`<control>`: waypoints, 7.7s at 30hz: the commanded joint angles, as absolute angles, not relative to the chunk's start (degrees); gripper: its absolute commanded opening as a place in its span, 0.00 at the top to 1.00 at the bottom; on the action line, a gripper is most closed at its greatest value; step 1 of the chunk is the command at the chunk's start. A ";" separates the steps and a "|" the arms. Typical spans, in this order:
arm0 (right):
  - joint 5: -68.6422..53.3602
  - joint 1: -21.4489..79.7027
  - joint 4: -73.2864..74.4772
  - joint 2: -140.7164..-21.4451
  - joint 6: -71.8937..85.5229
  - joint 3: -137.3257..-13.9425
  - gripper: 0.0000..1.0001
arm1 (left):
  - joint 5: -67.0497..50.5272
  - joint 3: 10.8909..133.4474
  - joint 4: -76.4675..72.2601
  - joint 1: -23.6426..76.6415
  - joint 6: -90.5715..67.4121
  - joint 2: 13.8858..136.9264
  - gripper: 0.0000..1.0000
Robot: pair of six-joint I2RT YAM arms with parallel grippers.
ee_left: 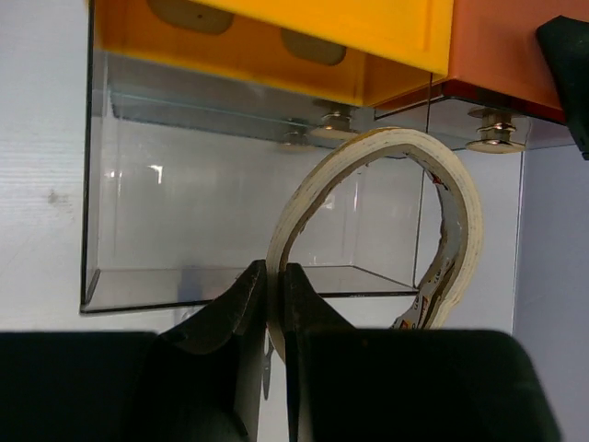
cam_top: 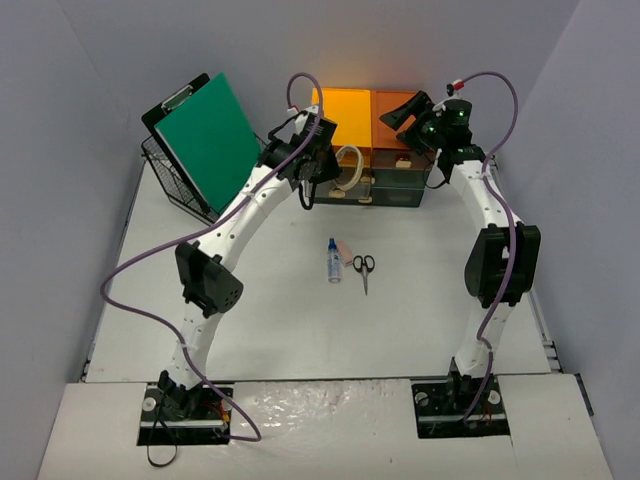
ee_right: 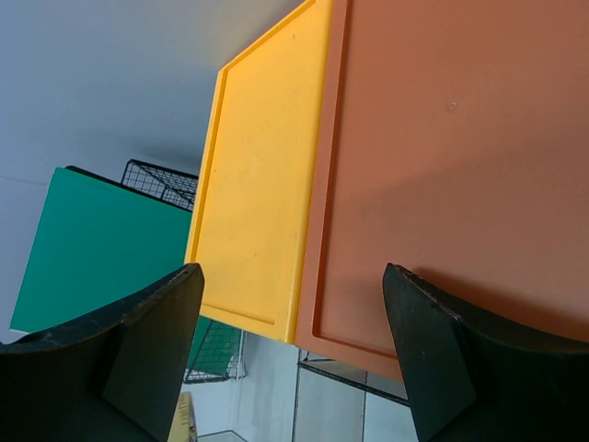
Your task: Organize the desk
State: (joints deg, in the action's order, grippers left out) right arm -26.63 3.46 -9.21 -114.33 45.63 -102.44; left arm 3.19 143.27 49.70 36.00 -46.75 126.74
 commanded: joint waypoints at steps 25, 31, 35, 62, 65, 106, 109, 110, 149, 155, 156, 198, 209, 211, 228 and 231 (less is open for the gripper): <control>-27.14 4.74 -5.01 -111.60 44.82 -98.82 0.24 | 1.30 146.64 44.97 29.59 -41.75 126.76 1.00; -26.89 4.83 -5.01 -111.02 44.49 -97.71 0.24 | 0.88 145.65 43.23 28.67 -41.56 126.18 1.00; -26.87 4.86 -5.02 -110.93 44.40 -97.32 0.24 | 1.10 145.69 44.37 28.39 -41.56 126.92 1.00; -26.28 5.71 -5.18 -112.51 44.30 -97.91 0.24 | 13.48 124.56 47.72 34.73 -35.42 106.23 0.29; -26.16 6.00 -5.19 -113.02 44.21 -98.34 0.24 | 17.37 114.12 45.39 38.04 -36.76 101.29 0.29; -24.96 5.98 -0.18 -114.25 42.11 -102.63 0.24 | 13.91 146.12 32.26 29.89 -28.42 134.86 0.29; -24.87 5.98 -0.13 -114.43 42.10 -102.66 0.24 | 14.89 144.89 34.44 30.32 -28.04 131.85 0.29; -24.87 5.98 -0.09 -114.52 42.10 -102.66 0.24 | 15.60 144.52 35.86 30.49 -27.79 130.84 0.29; -22.43 5.30 -0.18 -111.46 41.78 -98.89 0.24 | -33.72 146.46 10.44 22.41 -48.33 138.19 0.21; -19.11 4.57 -1.05 -102.36 44.21 -90.28 0.22 | -31.31 146.69 16.55 22.24 -46.21 137.73 0.20; -18.27 4.48 -1.05 -100.48 44.76 -88.59 0.22 | -30.96 146.81 17.27 22.14 -46.02 137.76 0.20; -16.70 3.08 -46.05 -100.81 81.39 -65.49 0.58 | -26.81 147.83 23.38 21.10 -43.24 136.76 0.20; -17.31 3.34 -44.54 -100.29 80.53 -63.49 0.95 | -26.37 147.14 23.83 21.01 -42.90 135.90 0.20; -17.55 3.35 -43.05 -99.14 79.64 -62.73 1.00 | -26.37 147.13 23.91 21.01 -42.90 135.87 0.20; -18.39 4.98 -14.82 -80.00 70.01 -54.21 1.00 | -26.05 146.43 24.49 20.49 -42.89 134.42 0.20; -18.11 4.92 -12.11 -80.67 69.09 -54.69 1.00 | -25.99 146.40 24.84 20.51 -42.75 134.30 0.20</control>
